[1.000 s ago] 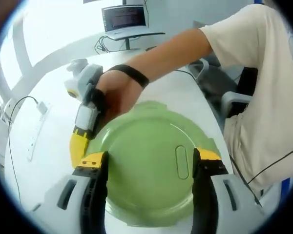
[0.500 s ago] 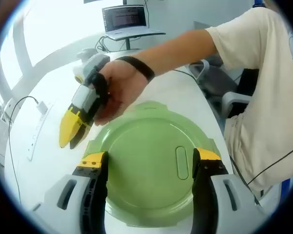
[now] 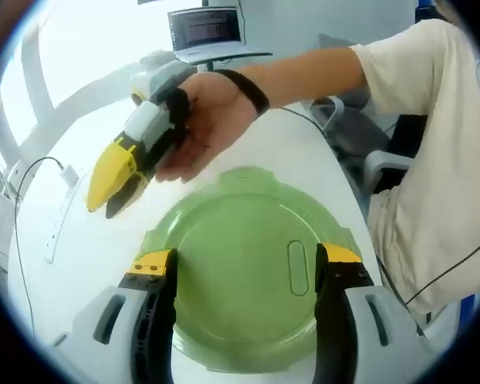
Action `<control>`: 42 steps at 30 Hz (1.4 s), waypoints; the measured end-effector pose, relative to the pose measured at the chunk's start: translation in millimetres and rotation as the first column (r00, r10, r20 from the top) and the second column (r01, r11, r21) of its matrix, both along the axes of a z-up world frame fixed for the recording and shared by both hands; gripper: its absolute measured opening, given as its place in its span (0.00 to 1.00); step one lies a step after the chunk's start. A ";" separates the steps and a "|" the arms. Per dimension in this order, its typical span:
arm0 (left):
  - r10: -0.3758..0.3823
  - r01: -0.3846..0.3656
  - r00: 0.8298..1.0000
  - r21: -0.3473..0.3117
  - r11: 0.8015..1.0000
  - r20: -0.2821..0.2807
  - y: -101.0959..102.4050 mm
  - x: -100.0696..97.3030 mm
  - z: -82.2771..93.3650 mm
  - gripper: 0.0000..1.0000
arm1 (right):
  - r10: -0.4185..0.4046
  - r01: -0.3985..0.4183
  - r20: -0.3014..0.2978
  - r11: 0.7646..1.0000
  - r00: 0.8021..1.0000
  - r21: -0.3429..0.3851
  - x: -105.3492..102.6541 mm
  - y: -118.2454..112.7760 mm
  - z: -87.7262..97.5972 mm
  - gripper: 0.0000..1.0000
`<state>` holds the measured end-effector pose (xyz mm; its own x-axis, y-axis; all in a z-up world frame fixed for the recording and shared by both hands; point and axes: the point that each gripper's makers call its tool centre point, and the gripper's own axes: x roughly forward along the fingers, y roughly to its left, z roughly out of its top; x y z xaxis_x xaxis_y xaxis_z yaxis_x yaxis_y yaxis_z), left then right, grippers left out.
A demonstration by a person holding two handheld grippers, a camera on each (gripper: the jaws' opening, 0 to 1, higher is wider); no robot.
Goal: Open container latches remove lid place lid upside down on tabletop take tomato from container place on tabletop
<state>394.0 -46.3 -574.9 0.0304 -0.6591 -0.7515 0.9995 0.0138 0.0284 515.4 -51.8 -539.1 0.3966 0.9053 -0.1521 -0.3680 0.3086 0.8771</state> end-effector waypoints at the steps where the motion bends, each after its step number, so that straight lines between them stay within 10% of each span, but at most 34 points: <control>1: 0.001 -0.001 1.000 -0.001 1.000 0.000 -0.1 0.0 0.0 0.62 | -0.006 0.006 0.007 1.000 1.000 0.004 -1.9 -1.8 3.8 0.12; 27: 0.011 0.001 0.998 -0.165 0.986 0.068 -9.4 -5.8 17.5 0.60 | -0.227 0.245 0.258 0.969 0.939 -0.042 -16.3 -77.8 71.1 0.14; 37: 0.157 -0.067 0.970 -0.419 0.905 0.185 -7.3 3.9 63.5 0.61 | -0.327 0.367 0.371 0.929 0.869 -0.040 -23.5 -107.1 87.0 0.17; 42: 0.283 -0.156 0.945 -0.540 0.827 0.161 5.8 8.0 84.4 0.59 | -0.332 0.417 0.503 0.907 0.798 -0.062 -29.6 -118.9 95.6 0.18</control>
